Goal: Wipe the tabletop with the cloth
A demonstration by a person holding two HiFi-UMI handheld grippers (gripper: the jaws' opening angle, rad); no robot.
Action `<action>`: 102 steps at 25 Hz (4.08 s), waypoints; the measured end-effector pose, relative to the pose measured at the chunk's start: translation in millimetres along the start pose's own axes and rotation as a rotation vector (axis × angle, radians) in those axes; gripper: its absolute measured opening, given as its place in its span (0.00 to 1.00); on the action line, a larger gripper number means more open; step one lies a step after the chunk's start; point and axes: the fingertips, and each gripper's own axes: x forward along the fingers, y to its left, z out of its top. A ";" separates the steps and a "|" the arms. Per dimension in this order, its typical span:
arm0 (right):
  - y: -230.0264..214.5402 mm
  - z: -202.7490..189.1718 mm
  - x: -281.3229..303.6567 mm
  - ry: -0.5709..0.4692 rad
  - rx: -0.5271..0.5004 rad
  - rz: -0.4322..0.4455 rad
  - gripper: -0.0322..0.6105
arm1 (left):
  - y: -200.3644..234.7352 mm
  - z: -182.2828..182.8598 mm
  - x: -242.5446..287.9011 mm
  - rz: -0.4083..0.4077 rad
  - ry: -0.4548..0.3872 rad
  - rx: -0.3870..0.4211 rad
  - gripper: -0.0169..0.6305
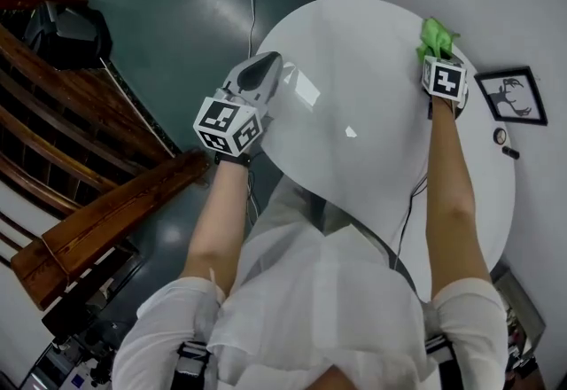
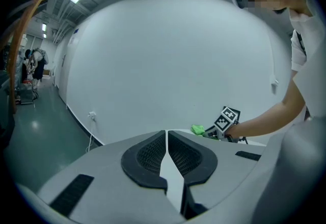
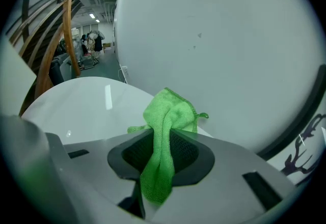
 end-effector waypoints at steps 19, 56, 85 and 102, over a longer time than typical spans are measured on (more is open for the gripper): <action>306.9 107.2 -5.2 -0.186 -0.389 0.408 0.18 | 61.9 -23.1 -67.3 0.071 0.011 -0.065 0.07; 107.2 -23.7 -49.9 -0.145 -0.120 0.353 0.18 | -100.7 -43.6 7.0 -0.131 0.105 0.002 0.07; -33.4 -201.6 -148.7 -0.066 0.452 -0.200 0.18 | -86.7 -53.2 -27.6 -0.125 0.116 -0.009 0.07; 230.7 -61.5 -105.3 -0.132 0.147 0.081 0.18 | 16.0 -59.4 -107.3 -0.039 0.102 -0.058 0.07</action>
